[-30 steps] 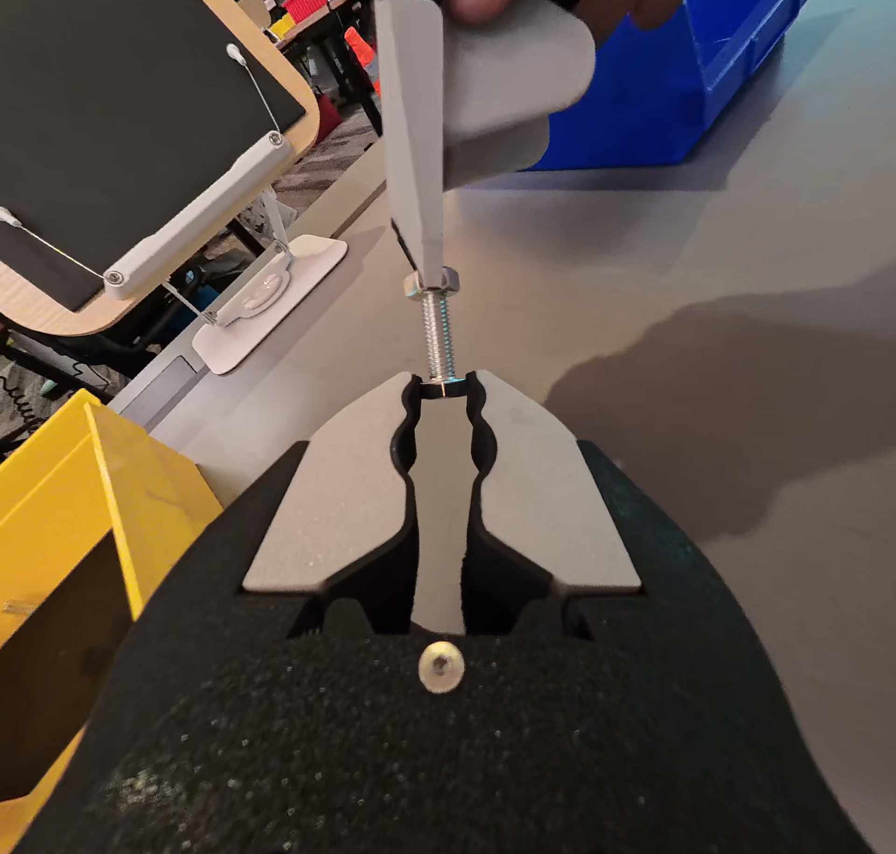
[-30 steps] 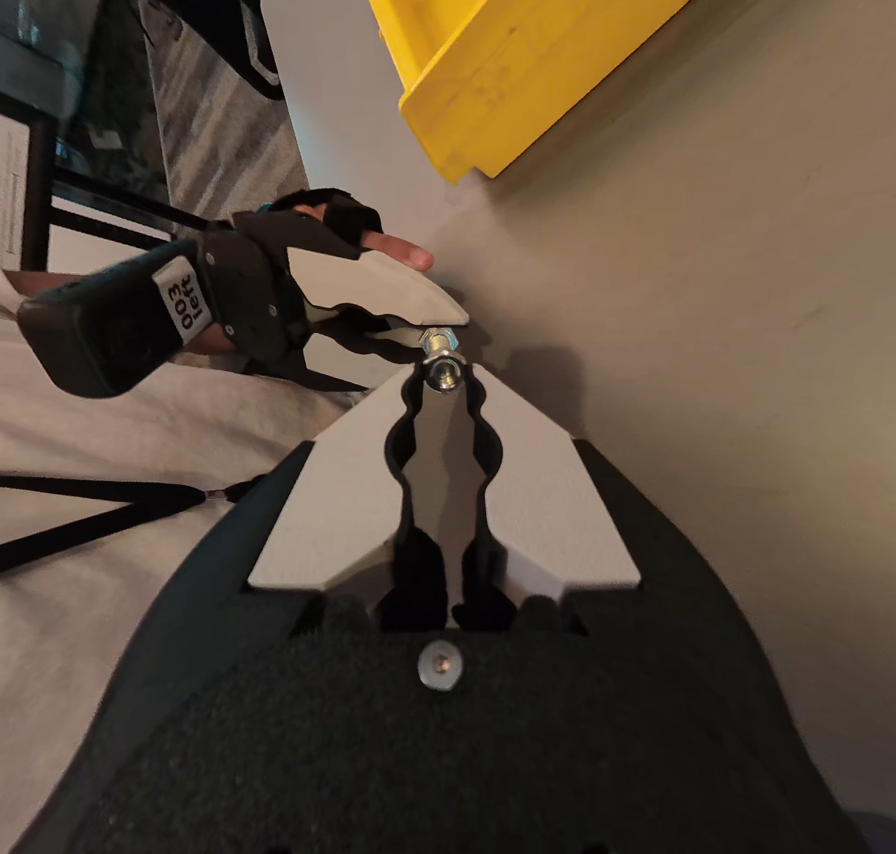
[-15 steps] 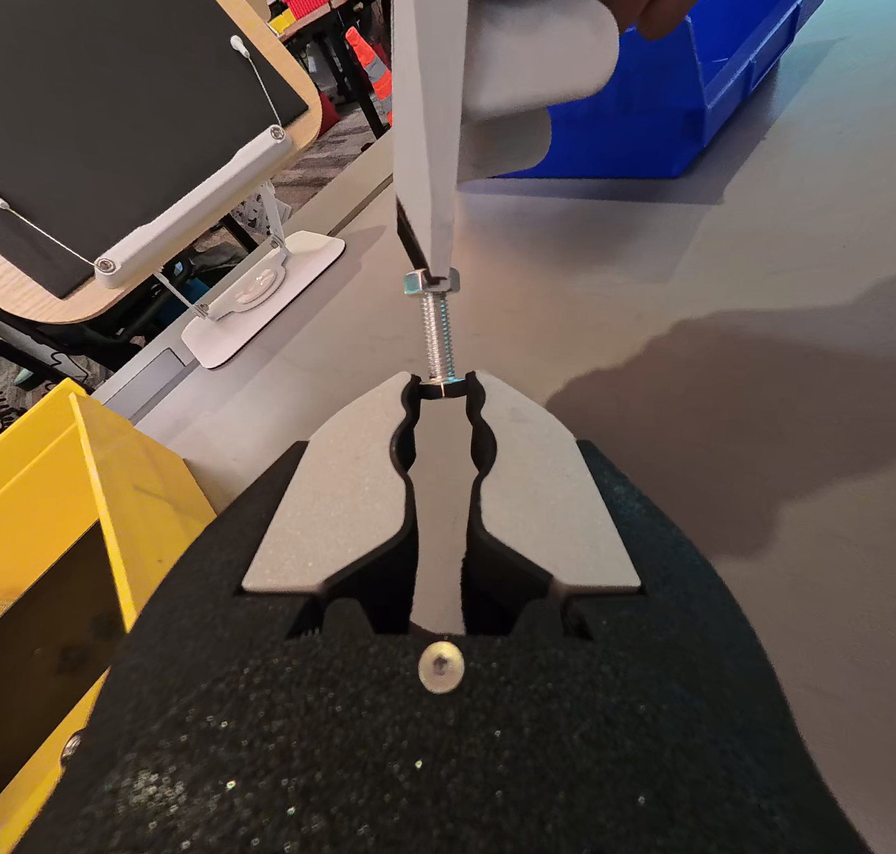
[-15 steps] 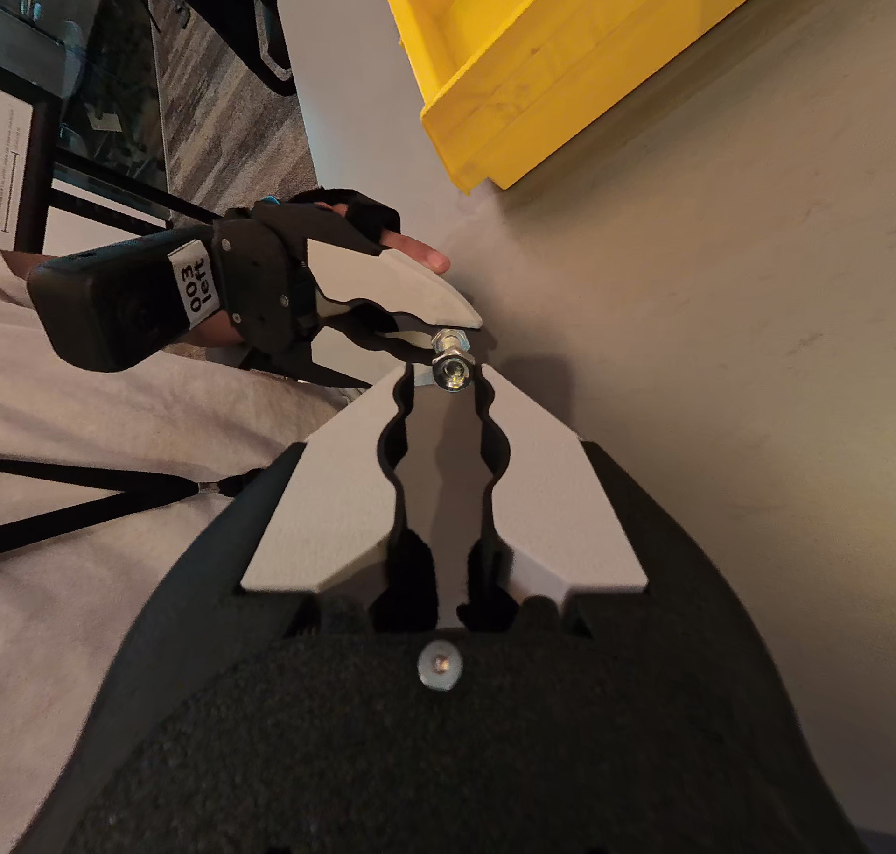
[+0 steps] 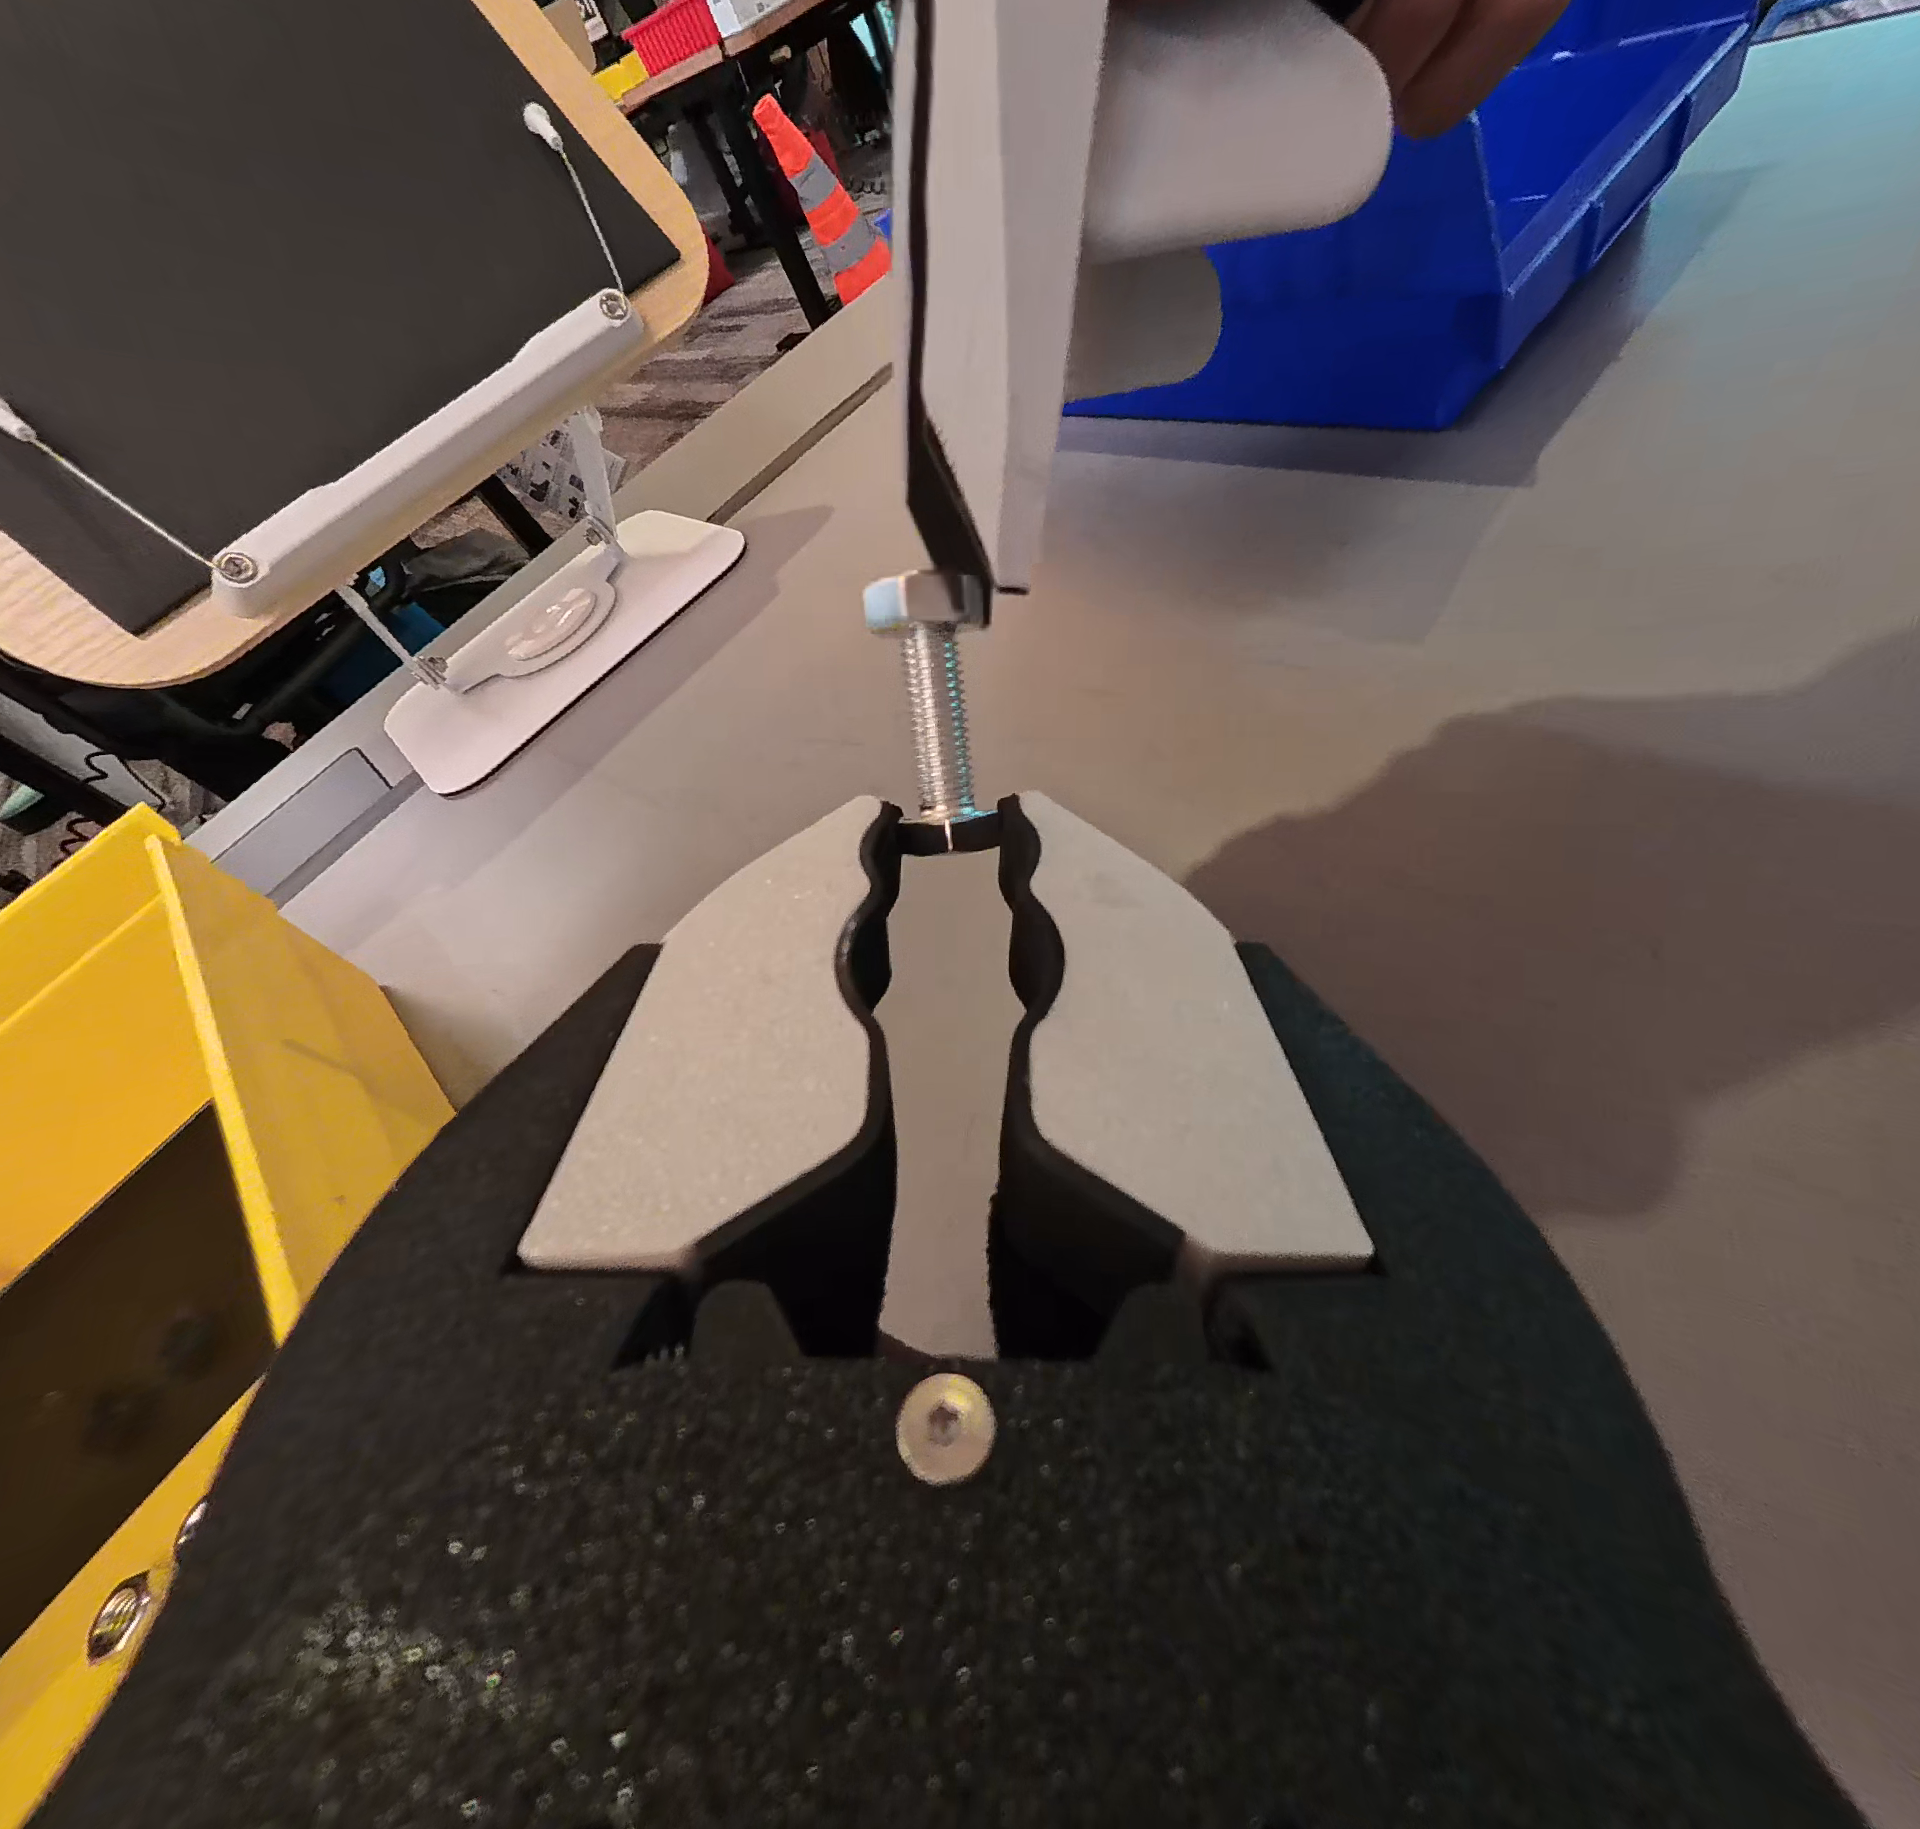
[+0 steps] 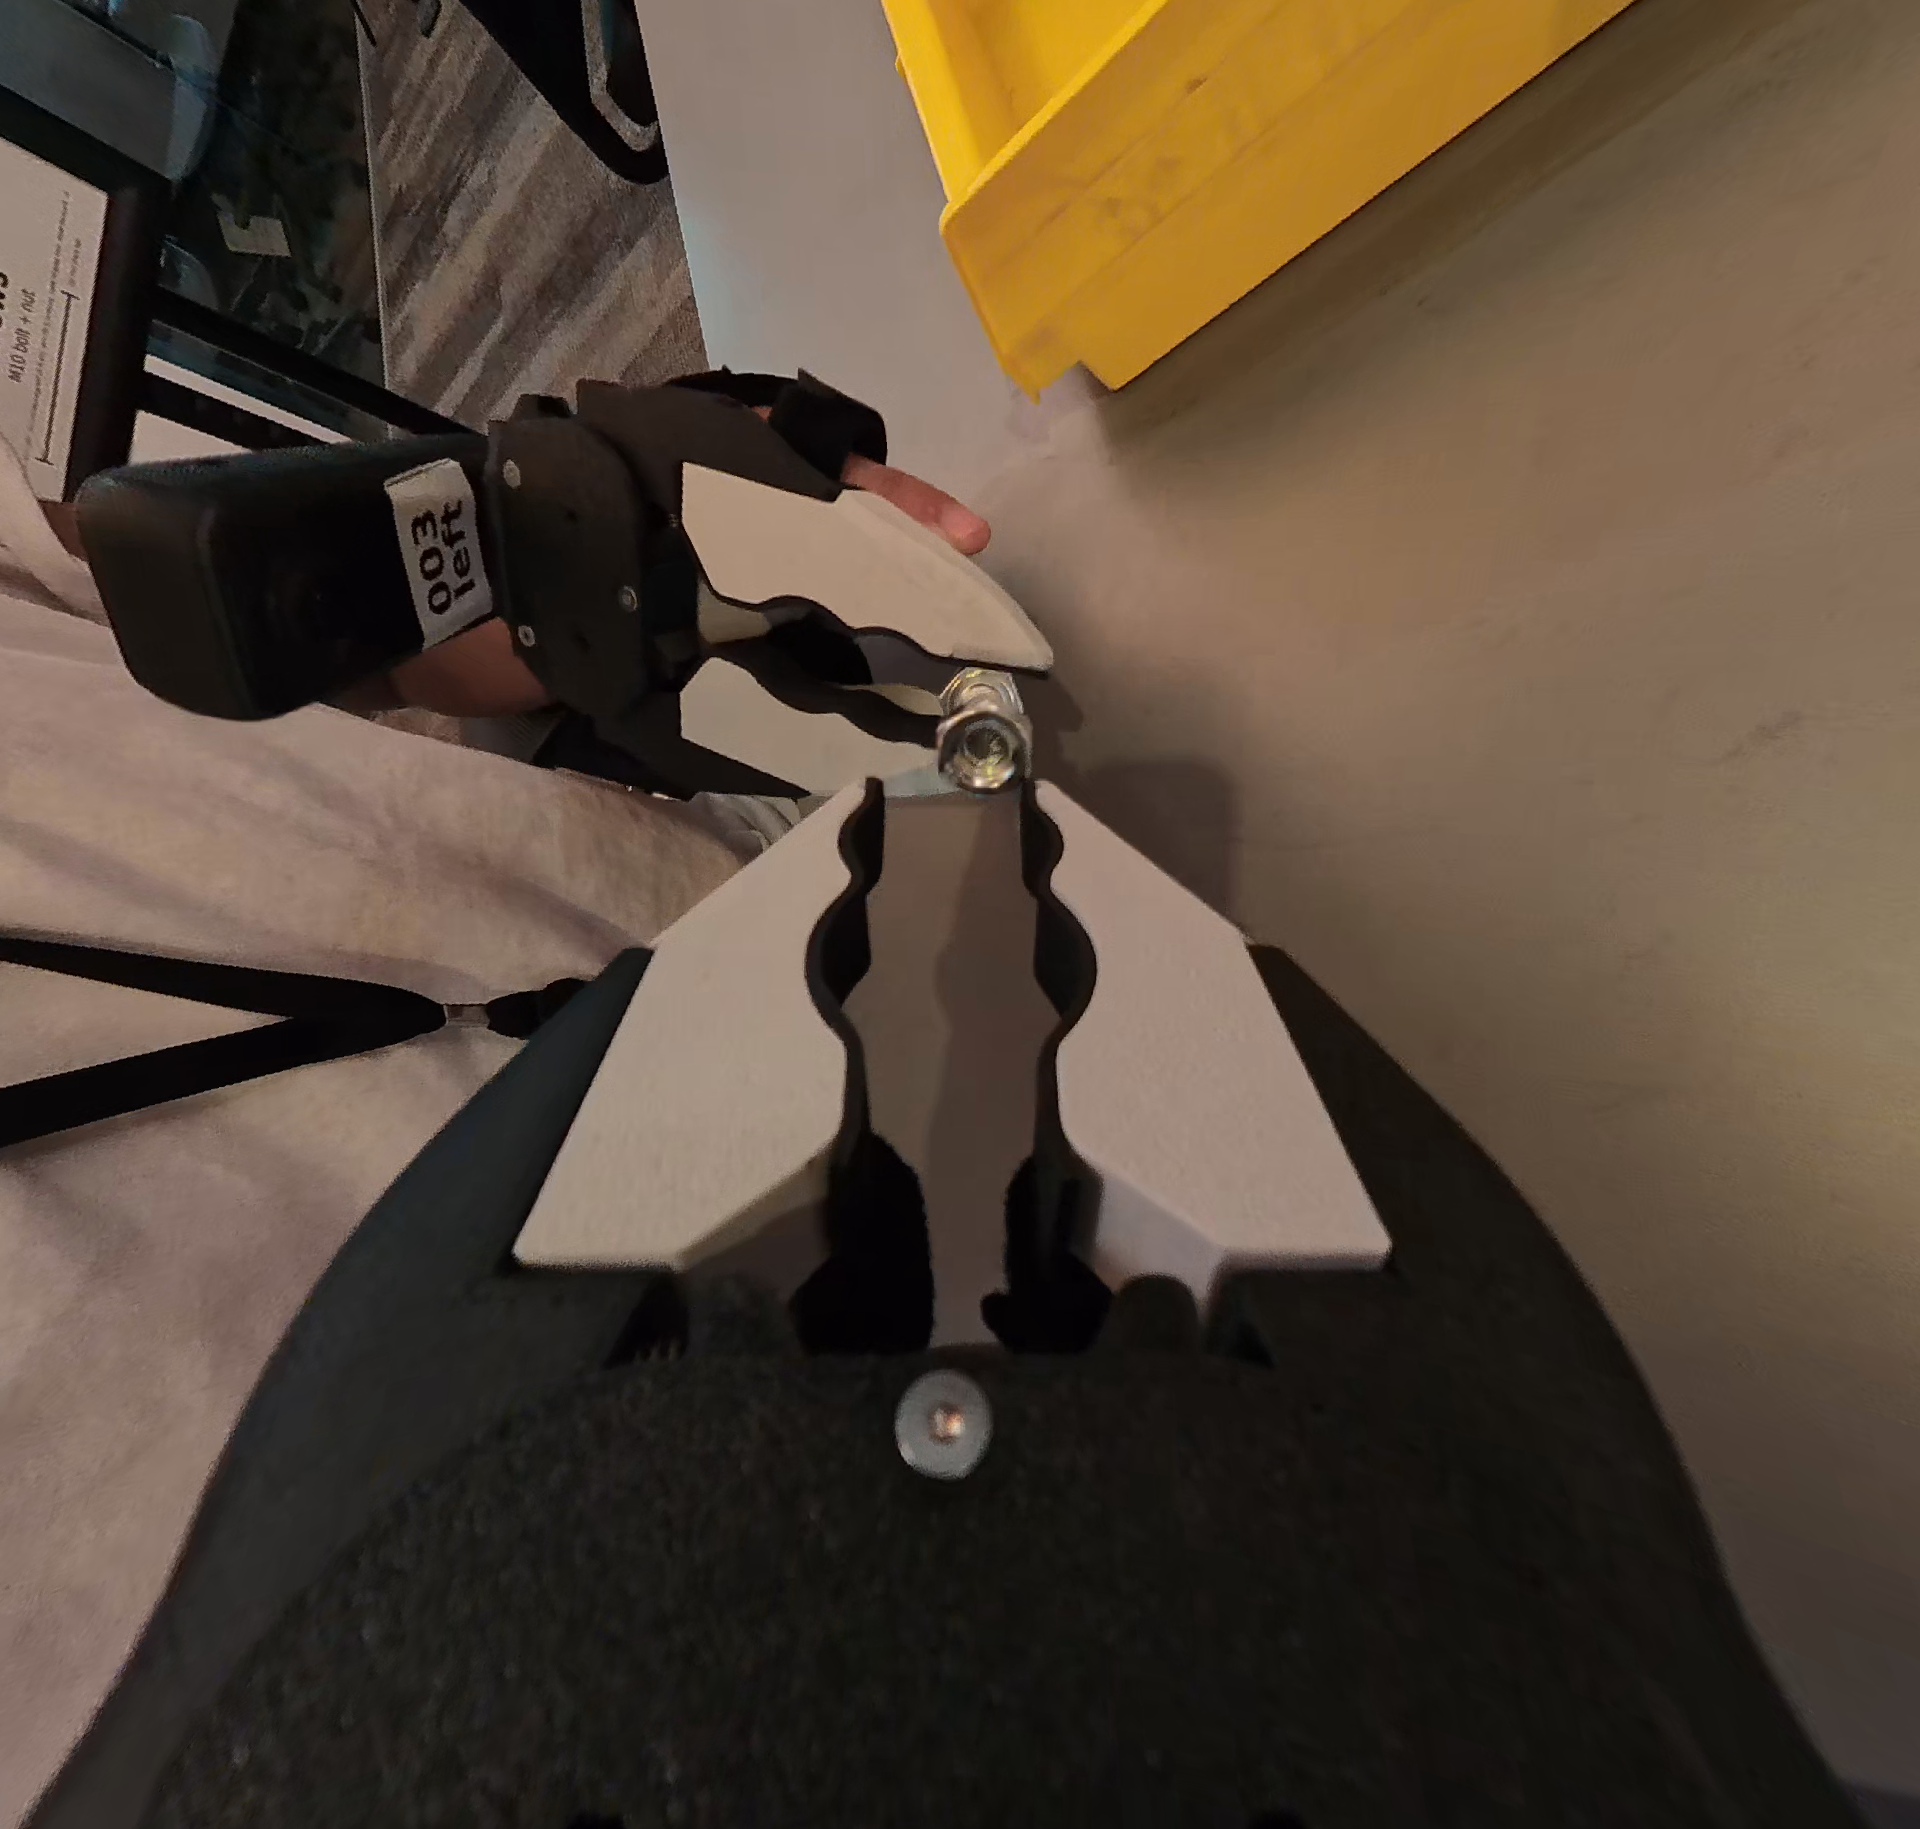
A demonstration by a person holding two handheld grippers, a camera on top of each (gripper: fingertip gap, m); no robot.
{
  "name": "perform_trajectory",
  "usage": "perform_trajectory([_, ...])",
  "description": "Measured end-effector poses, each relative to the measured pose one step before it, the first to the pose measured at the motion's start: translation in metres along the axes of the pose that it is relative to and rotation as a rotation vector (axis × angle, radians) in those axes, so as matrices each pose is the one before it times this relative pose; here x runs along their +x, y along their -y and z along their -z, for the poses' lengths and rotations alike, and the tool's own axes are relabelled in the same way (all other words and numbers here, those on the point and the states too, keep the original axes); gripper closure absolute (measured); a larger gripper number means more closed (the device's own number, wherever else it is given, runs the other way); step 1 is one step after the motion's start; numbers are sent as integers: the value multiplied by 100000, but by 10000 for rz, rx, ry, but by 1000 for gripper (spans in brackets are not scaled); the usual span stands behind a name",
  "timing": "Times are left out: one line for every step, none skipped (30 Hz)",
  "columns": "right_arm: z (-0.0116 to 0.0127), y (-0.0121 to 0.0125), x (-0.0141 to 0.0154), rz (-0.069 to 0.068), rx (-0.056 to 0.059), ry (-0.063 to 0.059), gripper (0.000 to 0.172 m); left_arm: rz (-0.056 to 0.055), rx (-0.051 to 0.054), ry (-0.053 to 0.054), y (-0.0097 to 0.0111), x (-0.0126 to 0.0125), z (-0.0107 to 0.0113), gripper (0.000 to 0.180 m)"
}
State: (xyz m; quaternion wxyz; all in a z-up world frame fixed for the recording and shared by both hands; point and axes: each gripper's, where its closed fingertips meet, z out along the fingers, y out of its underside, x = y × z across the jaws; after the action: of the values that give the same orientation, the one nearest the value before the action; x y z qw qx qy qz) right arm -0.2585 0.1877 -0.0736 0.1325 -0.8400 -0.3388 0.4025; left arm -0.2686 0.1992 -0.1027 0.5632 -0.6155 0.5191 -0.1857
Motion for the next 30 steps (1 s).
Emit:
perform_trajectory([-67,-101,-145,-21,-34,87,146,27,-17,17,-58,-91,13,162])
perform_trajectory([-84,-98,-214,-3,-28,109,147,35,-7,22,-47,-120,14,162])
perform_trajectory([-120,-106,-273,7,-26,125,147,62,35,12,18,-106,31,162])
perform_trajectory([-127,-127,-221,32,-36,77,147,113,46,-16,52,-73,25,162])
perform_trajectory([-113,-157,-104,76,-51,2,147,165,84,-17,109,-94,57,162])
perform_trajectory([-75,-149,-92,89,-21,11,147,214,103,-41,147,-71,76,162])
perform_trajectory([-40,-140,-93,64,12,43,148,253,100,-54,141,-93,77,162])
perform_trajectory([12,-109,-22,57,68,15,147,283,122,-48,155,-130,98,162])
perform_trajectory([82,-21,113,102,162,-50,147,292,97,-77,120,-114,72,162])
perform_trajectory([173,-146,424,154,115,-215,147,249,54,-49,37,-164,63,162])
perform_trajectory([263,-161,677,209,107,-354,147,189,13,-14,-54,-228,53,162])
perform_trajectory([315,96,797,319,298,-469,148,185,6,-13,-75,-254,77,162])
perform_trajectory([267,79,800,458,351,-596,148,203,31,-25,-36,-238,101,162])
perform_trajectory([122,-154,625,449,306,-611,148,205,31,1,-14,-265,133,162])
perform_trajectory([-73,-326,245,337,361,-484,148,217,25,20,0,-261,140,162])
perform_trajectory([-181,-624,244,242,325,-539,148,219,18,-19,-7,-176,102,162])
perform_trajectory([-242,-963,329,153,297,-600,148,177,-50,-46,-134,-67,-5,162])
perform_trajectory([-345,-1031,271,1,353,-488,147,81,-93,56,-230,-135,-64,162])
perform_trajectory([-327,-925,462,-132,325,-503,146,10,-126,76,-276,-105,-114,162])
perform_trajectory([-227,-680,595,-294,304,-493,145,25,-162,27,-294,-51,-153,162])
perform_trajectory([-184,-297,554,-392,400,-370,145,76,-144,68,-266,-94,-136,162])
perform_trajectory([-205,-138,596,-344,341,-338,143,115,-106,65,-185,-98,-93,162])
perform_trajectory([-242,-31,725,-312,261,-392,142,128,-80,-1,-121,7,-62,162])
perform_trajectory([-305,146,662,-269,251,-320,141,119,-38,-5,-65,22,-58,162])
perform_trajectory([-456,207,742,-113,140,-340,140,101,-7,-46,-12,81,-51,162])
perform_trajectory([-678,233,938,85,4,-421,139,76,-9,-91,-3,142,-82,162])
perform_trajectory([-771,364,933,245,-25,-377,138,25,4,-73,37,136,-99,162])
perform_trajectory([-761,496,978,209,78,-387,138,-32,16,-14,57,67,-91,162])
perform_trajectory([-703,479,830,171,77,-237,138,-65,3,-2,36,45,-72,162])
perform_trajectory([-652,405,868,137,1,-196,138,-65,-28,-11,-31,41,-31,162])
